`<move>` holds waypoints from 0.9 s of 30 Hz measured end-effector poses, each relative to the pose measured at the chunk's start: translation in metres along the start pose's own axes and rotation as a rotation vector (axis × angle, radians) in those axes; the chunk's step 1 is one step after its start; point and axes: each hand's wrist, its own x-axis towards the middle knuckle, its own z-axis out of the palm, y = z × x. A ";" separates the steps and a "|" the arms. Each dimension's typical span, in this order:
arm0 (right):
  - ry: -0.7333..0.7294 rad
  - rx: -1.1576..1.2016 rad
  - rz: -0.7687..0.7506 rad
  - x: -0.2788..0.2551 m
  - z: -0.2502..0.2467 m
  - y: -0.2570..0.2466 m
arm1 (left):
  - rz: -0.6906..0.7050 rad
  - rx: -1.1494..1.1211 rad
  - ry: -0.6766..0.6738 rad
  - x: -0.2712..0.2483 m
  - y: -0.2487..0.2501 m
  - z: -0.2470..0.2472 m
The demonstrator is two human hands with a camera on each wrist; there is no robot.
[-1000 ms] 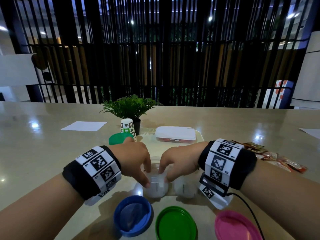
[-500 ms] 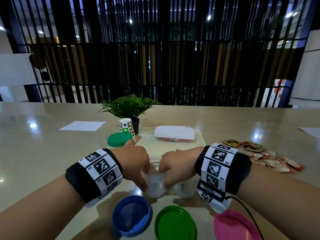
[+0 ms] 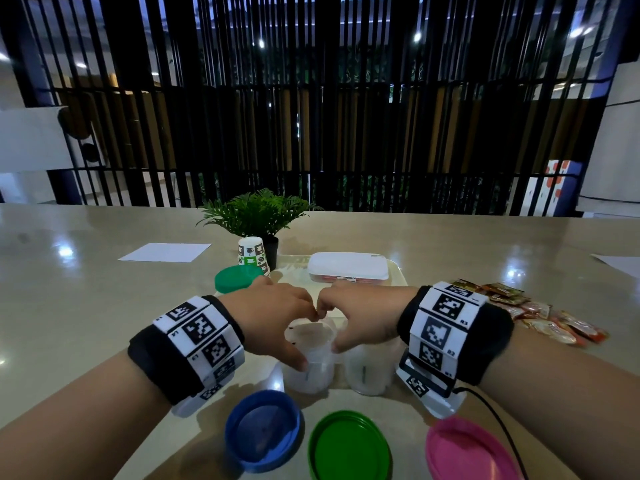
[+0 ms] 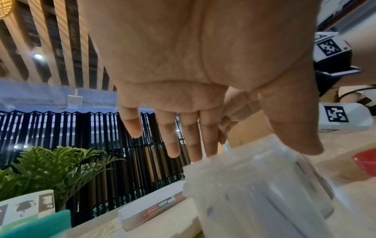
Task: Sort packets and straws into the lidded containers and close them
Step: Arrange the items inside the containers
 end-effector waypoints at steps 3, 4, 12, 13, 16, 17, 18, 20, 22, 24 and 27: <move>-0.039 0.052 0.058 -0.005 0.003 0.015 | 0.000 0.007 -0.027 -0.001 0.001 0.003; -0.052 0.066 0.068 -0.008 0.003 0.020 | -0.002 -0.002 -0.026 -0.001 0.001 0.004; -0.072 0.104 0.167 -0.046 0.003 0.057 | -0.062 -0.190 -0.004 0.004 0.008 0.007; -0.076 0.106 0.177 -0.049 0.003 0.061 | -0.069 -0.192 0.001 0.005 0.010 0.008; -0.081 0.118 0.210 -0.062 0.006 0.070 | -0.095 -0.151 0.049 0.005 0.013 0.010; -0.080 0.123 0.223 -0.066 0.007 0.073 | -0.097 -0.127 0.058 0.004 0.015 0.009; -0.078 0.133 0.236 -0.071 0.009 0.076 | -0.095 -0.106 0.058 0.003 0.016 0.009; -0.064 0.157 0.250 -0.079 0.011 0.081 | -0.087 -0.067 0.037 0.003 0.019 0.008; -0.036 0.157 0.248 -0.082 0.014 0.084 | -0.085 -0.034 0.008 0.004 0.022 0.008; -0.008 0.153 0.240 -0.083 0.016 0.086 | -0.088 -0.019 -0.018 0.006 0.024 0.009; 0.012 0.172 0.241 -0.083 0.018 0.087 | -0.095 -0.046 -0.038 0.008 0.026 0.011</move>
